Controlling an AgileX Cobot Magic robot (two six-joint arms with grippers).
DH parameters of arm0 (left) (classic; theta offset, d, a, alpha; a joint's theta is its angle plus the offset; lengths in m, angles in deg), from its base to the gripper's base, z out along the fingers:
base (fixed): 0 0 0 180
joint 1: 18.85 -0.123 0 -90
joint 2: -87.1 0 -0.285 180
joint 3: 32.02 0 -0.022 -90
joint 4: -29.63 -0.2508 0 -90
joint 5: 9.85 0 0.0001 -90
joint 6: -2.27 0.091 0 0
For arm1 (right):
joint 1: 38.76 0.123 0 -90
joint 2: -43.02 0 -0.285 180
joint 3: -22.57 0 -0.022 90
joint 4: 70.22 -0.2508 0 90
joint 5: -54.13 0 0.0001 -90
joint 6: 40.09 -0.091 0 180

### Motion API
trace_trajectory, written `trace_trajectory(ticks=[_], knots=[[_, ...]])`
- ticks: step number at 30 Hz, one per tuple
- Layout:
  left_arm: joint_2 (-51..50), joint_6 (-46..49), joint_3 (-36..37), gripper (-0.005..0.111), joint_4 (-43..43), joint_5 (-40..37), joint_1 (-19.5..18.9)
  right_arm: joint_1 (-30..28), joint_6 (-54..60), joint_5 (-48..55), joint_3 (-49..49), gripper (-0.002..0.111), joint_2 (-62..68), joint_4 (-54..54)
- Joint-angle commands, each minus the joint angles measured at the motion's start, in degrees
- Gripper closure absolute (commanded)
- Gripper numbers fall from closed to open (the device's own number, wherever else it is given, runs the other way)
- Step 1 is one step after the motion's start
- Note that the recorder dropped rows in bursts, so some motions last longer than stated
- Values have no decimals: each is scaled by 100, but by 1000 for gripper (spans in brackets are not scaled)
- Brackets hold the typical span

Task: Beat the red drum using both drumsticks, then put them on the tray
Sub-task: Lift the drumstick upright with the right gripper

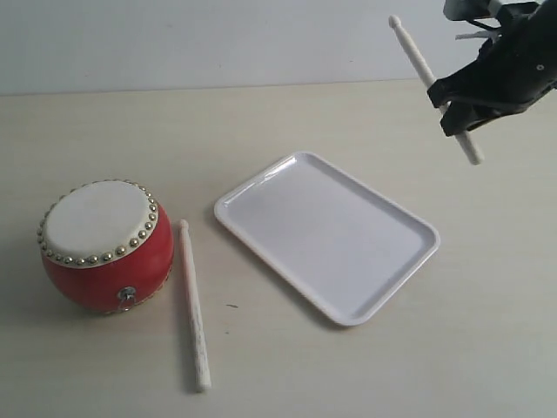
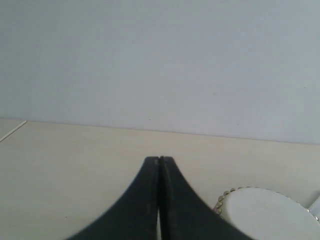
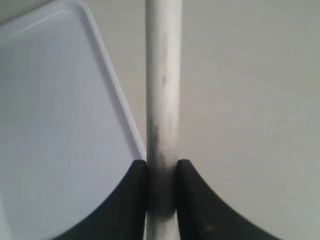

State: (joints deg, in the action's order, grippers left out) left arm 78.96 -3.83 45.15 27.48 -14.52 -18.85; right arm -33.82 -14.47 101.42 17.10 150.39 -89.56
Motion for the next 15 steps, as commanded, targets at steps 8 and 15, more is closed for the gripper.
trace_trajectory(ticks=[8,15], knots=[[35,-22,4,107,45,6,-9,13,1614,-2116,-2302,108,-1025,-2130],[35,-22,4,107,45,6,-9,166,1835,-2096,-2341,108,-1026,-2352]])
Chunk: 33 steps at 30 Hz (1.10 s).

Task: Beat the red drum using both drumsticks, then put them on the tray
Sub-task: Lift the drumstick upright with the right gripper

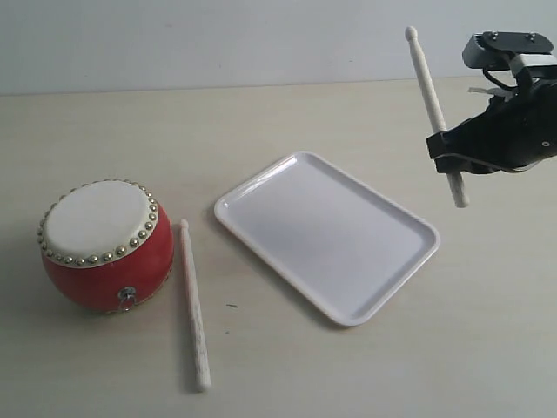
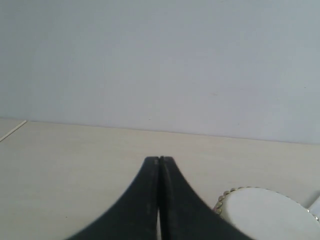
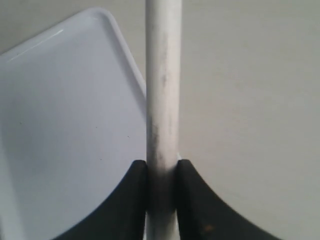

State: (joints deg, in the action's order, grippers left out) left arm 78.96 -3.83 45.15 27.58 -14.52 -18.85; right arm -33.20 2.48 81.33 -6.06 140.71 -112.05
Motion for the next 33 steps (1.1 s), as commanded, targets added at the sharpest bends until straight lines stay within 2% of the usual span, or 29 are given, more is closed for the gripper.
trace_trajectory(ticks=[1,7,9,13,15,20,23,26,29,30,32,33], knots=[[35,-22,4,107,36,6,-9,142,140,-57,-26,108,-59,-91],[35,-192,4,107,45,146,-9,208,140,218,-26,108,-59,-102],[35,-920,4,107,146,233,-9,208,140,332,-26,108,-59,-102],[35,-3011,4,107,373,504,-9,208,140,413,-30,108,-233,-102],[35,-3554,4,107,373,599,-9,208,140,426,-30,108,-397,-114],[35,-3636,4,107,373,867,-9,208,613,174,-371,108,-1105,-719],[35,-3624,4,107,373,1624,-9,208,1055,-164,-824,108,-1598,-1224],[35,-3135,4,107,386,2178,-9,208,1279,-572,-1229,108,-2161,-1519],[35,-3473,4,107,1354,2392,2,208,1279,-597,-1298,108,-2507,-1495],[10,-3437,-56,107,1246,2327,2,208,1279,-597,-1298,108,-2514,-1495],[-558,-3397,-962,107,113,978,0,208,1279,-597,-1298,108,-2525,-1483],[-918,-3317,-1493,107,-212,33,0,208,1279,-597,-1298,108,-2525,-1483]])
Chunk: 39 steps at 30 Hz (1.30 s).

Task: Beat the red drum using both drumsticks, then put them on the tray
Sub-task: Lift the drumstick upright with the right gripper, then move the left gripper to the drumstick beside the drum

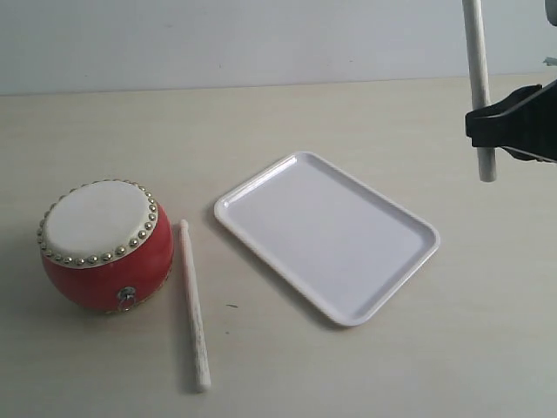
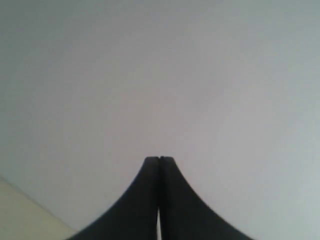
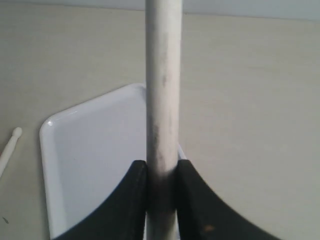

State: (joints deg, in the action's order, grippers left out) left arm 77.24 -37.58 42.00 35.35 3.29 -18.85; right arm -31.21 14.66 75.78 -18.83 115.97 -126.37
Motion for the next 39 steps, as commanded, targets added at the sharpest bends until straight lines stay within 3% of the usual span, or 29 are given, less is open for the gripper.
trace_trajectory(ticks=[1,4,6,8,11,13,15,19,21,24,31,34,39], knots=[[-1208,371,-1819,107,-1313,-2557,0,9,61,-42,-20,108,-51,-52],[-2545,1776,-3313,107,-1468,-4489,0,9,61,75,-20,108,-51,-52],[-3159,1864,-3796,107,-1275,-4462,0,9,61,139,-20,108,-51,-52],[-3411,1601,-3828,107,-1113,-3960,0,9,61,139,-20,108,-51,-52],[-3819,1723,-3876,106,-77,-3806,14,9,61,206,-20,108,-51,-52],[-4329,2920,-4085,103,806,-4231,103,9,61,206,-20,108,-51,-52],[-4863,3540,-4309,96,1413,-4712,174,9,61,223,-20,108,-51,-14],[-5885,3683,-4597,80,1969,-5169,370,9,6,353,-20,108,-51,246],[-6175,3683,-4635,80,2026,-5245,554,9,6,353,-20,108,-51,260],[-6433,3451,-4635,80,1982,-5468,975,9,-183,460,-20,108,-51,260],[-6508,1442,-4635,80,497,-5929,2085,9,-294,561,-20,108,-51,296],[-6547,867,-4635,79,439,-6167,2474,9,-294,588,-20,108,-51,476],[-6682,-126,-4635,79,114,-6385,3514,9,-524,538,-81,108,-51,730]])
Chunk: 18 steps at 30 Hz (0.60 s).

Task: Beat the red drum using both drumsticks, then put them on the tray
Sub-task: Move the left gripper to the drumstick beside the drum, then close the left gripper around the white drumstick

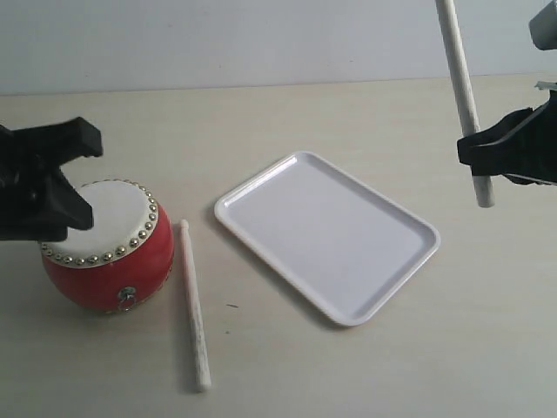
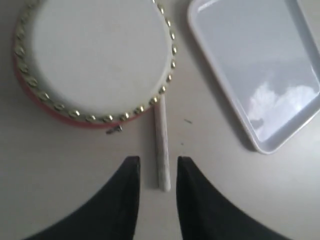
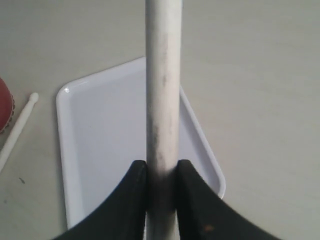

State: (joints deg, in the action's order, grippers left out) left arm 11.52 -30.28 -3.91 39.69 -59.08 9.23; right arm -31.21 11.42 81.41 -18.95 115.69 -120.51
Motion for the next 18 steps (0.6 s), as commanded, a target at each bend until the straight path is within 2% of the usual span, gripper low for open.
trace_trajectory(ticks=[1,3,5,8,11,13,16,18], knots=[[-171,-1063,-44,79,-384,-148,909,9,-226,-40,-82,108,-23,145],[-301,-1113,-78,79,-385,-287,1194,9,-226,-12,-107,108,-23,145],[-439,-566,-214,79,-385,-632,1352,9,-182,49,-143,108,-23,342],[-487,437,-284,79,-349,-1078,1380,9,-236,90,-157,108,-23,552],[-487,534,-273,80,-69,-972,1380,9,-271,90,-157,108,-23,552],[-599,450,-272,73,317,-593,1309,9,-381,38,-157,108,-23,539],[-1015,65,-317,56,648,-304,1337,9,-381,-39,-157,108,-23,487],[-1599,-187,-496,54,615,-467,1537,9,-381,-51,-157,108,-23,477]])
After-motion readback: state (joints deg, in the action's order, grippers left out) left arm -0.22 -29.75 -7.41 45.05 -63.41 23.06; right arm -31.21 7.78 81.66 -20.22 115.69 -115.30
